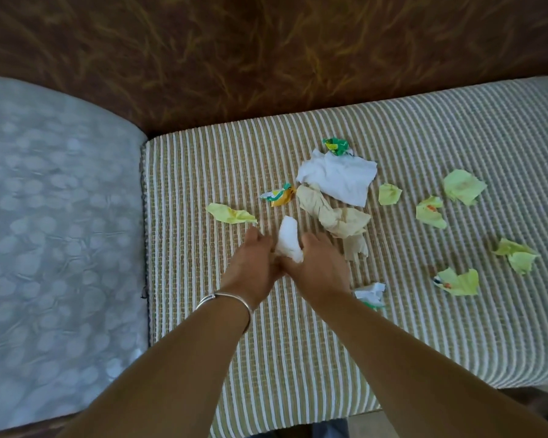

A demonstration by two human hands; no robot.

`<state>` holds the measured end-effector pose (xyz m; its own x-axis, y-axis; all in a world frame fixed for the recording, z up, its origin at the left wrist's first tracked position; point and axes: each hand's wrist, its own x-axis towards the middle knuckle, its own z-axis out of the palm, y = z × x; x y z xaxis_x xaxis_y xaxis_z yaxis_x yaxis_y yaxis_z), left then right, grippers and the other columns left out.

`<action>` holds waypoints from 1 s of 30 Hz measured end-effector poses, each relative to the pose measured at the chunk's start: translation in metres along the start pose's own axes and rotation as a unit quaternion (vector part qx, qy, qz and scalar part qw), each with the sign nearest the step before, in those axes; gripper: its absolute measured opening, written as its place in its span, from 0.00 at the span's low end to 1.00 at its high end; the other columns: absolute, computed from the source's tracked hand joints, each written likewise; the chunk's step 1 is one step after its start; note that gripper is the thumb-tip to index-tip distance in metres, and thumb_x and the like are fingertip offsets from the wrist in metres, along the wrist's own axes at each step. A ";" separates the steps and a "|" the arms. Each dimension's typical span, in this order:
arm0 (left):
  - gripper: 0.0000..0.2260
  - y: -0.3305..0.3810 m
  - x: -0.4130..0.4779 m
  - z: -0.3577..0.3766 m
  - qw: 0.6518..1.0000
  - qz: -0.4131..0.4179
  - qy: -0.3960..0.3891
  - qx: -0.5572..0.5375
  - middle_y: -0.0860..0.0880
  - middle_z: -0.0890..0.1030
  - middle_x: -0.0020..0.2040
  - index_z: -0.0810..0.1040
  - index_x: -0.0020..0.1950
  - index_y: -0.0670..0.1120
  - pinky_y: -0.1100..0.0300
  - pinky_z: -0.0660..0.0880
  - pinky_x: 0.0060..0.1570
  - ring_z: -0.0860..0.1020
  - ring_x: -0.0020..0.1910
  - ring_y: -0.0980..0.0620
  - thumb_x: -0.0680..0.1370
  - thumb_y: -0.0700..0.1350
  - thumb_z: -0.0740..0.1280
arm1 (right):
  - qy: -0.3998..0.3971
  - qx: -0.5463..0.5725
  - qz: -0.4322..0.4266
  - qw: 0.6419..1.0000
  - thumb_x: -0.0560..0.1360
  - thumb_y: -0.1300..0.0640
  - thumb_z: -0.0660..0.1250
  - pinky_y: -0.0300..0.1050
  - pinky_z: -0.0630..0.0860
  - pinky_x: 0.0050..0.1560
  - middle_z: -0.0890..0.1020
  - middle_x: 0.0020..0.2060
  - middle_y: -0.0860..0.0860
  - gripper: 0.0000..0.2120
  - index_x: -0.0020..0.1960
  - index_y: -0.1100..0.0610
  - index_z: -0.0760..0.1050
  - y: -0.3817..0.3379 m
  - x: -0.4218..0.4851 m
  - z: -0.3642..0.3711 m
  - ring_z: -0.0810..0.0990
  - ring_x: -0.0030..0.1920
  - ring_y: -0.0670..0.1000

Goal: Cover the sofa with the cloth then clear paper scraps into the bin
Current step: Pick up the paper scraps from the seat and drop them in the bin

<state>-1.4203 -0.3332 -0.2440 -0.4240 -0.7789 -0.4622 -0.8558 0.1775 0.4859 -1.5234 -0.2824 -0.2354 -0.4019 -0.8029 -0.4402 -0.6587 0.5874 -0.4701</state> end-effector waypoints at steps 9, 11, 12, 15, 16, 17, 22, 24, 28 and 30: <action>0.15 0.001 0.031 -0.038 0.990 -0.094 0.086 0.055 0.46 0.56 0.72 0.72 0.57 0.39 0.49 0.77 0.53 0.77 0.53 0.40 0.77 0.48 0.65 | 0.164 -0.127 -0.059 0.976 0.66 0.61 0.73 0.60 0.68 0.59 0.77 0.57 0.56 0.08 0.44 0.62 0.80 0.014 0.037 -0.025 0.72 0.62 0.62; 0.17 -0.001 0.038 -0.037 0.988 -0.131 0.063 0.056 0.44 0.58 0.70 0.72 0.59 0.38 0.51 0.75 0.51 0.76 0.52 0.41 0.77 0.49 0.66 | 0.095 -0.133 -0.042 0.986 0.72 0.60 0.68 0.58 0.63 0.66 0.72 0.64 0.53 0.12 0.56 0.59 0.78 0.024 0.041 -0.019 0.66 0.68 0.58; 0.17 0.000 0.041 -0.036 0.987 -0.138 0.061 0.063 0.43 0.61 0.68 0.71 0.58 0.38 0.53 0.74 0.48 0.75 0.49 0.42 0.76 0.49 0.66 | 0.083 -0.138 -0.046 0.986 0.74 0.60 0.66 0.56 0.64 0.65 0.73 0.63 0.53 0.13 0.58 0.58 0.76 0.029 0.043 -0.015 0.67 0.66 0.58; 0.18 0.005 0.045 -0.035 0.985 -0.139 0.066 0.078 0.40 0.66 0.65 0.70 0.60 0.38 0.53 0.73 0.47 0.76 0.52 0.40 0.77 0.48 0.65 | 0.112 -0.123 -0.084 0.983 0.72 0.64 0.67 0.53 0.70 0.56 0.79 0.52 0.56 0.10 0.53 0.61 0.77 0.031 0.042 -0.017 0.75 0.56 0.60; 0.18 0.008 0.046 -0.035 0.986 -0.132 0.073 0.071 0.40 0.69 0.64 0.70 0.61 0.38 0.53 0.71 0.46 0.76 0.54 0.40 0.77 0.47 0.65 | 0.114 -0.097 -0.087 0.985 0.72 0.63 0.67 0.52 0.71 0.55 0.79 0.51 0.56 0.10 0.53 0.62 0.75 0.029 0.043 -0.023 0.75 0.54 0.59; 0.17 0.013 0.047 -0.035 0.987 -0.120 0.087 0.057 0.41 0.71 0.61 0.68 0.61 0.39 0.53 0.70 0.45 0.76 0.54 0.40 0.76 0.46 0.66 | 0.112 -0.067 -0.087 0.988 0.74 0.62 0.66 0.50 0.71 0.54 0.79 0.51 0.56 0.10 0.55 0.61 0.73 0.027 0.044 -0.032 0.75 0.53 0.58; 0.27 0.042 0.056 -0.030 0.997 -0.045 0.053 -0.021 0.45 0.77 0.55 0.58 0.70 0.54 0.47 0.80 0.44 0.80 0.46 0.41 0.75 0.48 0.66 | 0.119 0.066 -0.037 0.990 0.75 0.58 0.66 0.47 0.73 0.47 0.78 0.56 0.59 0.23 0.67 0.59 0.63 0.025 0.051 -0.076 0.78 0.56 0.58; 0.27 0.047 0.066 -0.025 0.998 -0.067 0.018 0.011 0.45 0.77 0.59 0.60 0.71 0.53 0.48 0.78 0.49 0.79 0.51 0.42 0.75 0.50 0.66 | 0.105 0.086 -0.012 0.991 0.75 0.57 0.65 0.44 0.73 0.47 0.79 0.56 0.56 0.21 0.66 0.58 0.67 0.034 0.051 -0.087 0.78 0.56 0.56; 0.15 0.051 0.065 -0.008 0.993 -0.112 0.016 0.030 0.42 0.69 0.60 0.71 0.58 0.43 0.48 0.77 0.50 0.77 0.51 0.39 0.77 0.52 0.63 | 0.080 0.106 0.003 0.991 0.76 0.58 0.64 0.39 0.69 0.44 0.80 0.47 0.54 0.10 0.55 0.60 0.76 0.065 0.040 -0.088 0.79 0.48 0.53; 0.11 0.052 0.055 0.003 0.995 -0.082 0.036 0.034 0.43 0.67 0.59 0.73 0.48 0.43 0.51 0.76 0.46 0.77 0.46 0.41 0.78 0.51 0.63 | 0.060 0.091 0.001 0.994 0.76 0.56 0.64 0.38 0.67 0.46 0.80 0.53 0.54 0.14 0.60 0.58 0.74 0.080 0.033 -0.082 0.77 0.51 0.52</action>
<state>-1.4891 -0.3649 -0.2462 -0.2575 -0.8410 -0.4759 -0.9306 0.0832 0.3565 -1.6414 -0.2708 -0.2248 -0.4836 -0.8015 -0.3517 -0.5366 0.5889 -0.6044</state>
